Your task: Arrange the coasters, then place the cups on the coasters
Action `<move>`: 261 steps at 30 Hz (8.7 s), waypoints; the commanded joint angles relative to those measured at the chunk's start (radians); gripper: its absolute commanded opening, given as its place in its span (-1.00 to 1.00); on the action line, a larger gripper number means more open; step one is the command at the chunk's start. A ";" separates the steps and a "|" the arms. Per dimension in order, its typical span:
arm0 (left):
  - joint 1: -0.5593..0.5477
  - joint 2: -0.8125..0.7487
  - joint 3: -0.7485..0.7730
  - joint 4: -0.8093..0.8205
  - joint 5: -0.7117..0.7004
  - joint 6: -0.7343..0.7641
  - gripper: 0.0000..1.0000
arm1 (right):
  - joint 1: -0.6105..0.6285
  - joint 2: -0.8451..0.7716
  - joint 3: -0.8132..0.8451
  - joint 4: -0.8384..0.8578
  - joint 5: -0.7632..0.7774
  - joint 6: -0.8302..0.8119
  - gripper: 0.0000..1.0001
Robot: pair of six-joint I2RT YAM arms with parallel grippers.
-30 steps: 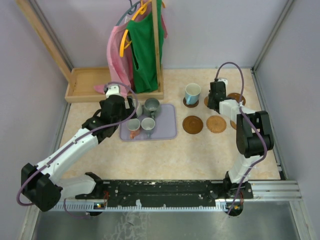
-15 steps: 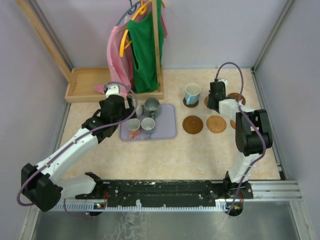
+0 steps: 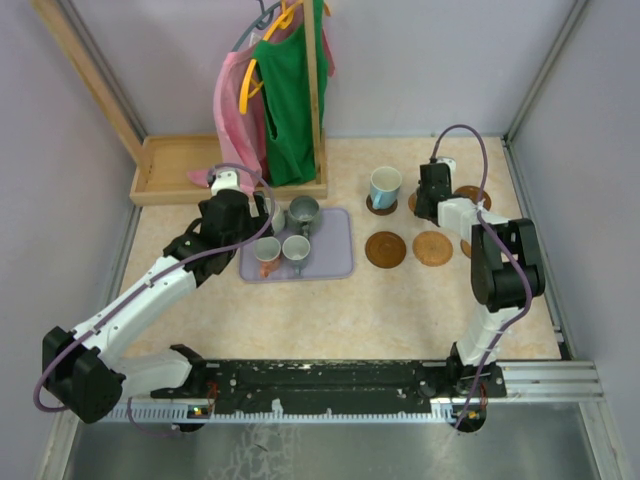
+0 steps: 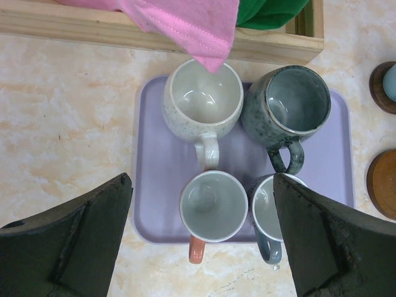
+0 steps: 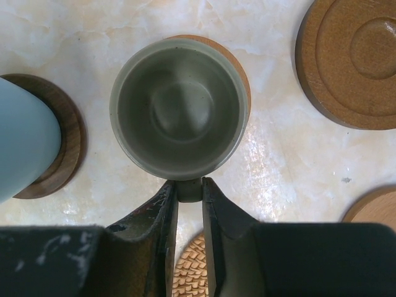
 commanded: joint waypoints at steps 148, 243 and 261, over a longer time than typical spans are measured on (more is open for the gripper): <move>0.076 -0.116 -0.078 -0.017 0.017 0.001 1.00 | 0.875 -0.448 -0.078 -0.406 0.461 0.427 -1.00; 0.076 -0.045 -0.092 0.088 0.085 0.029 1.00 | 0.044 -0.689 -0.556 0.030 0.103 0.129 -1.00; 0.077 -0.031 -0.091 0.090 0.087 0.019 1.00 | 0.111 -0.618 -0.526 0.066 0.131 0.080 -1.00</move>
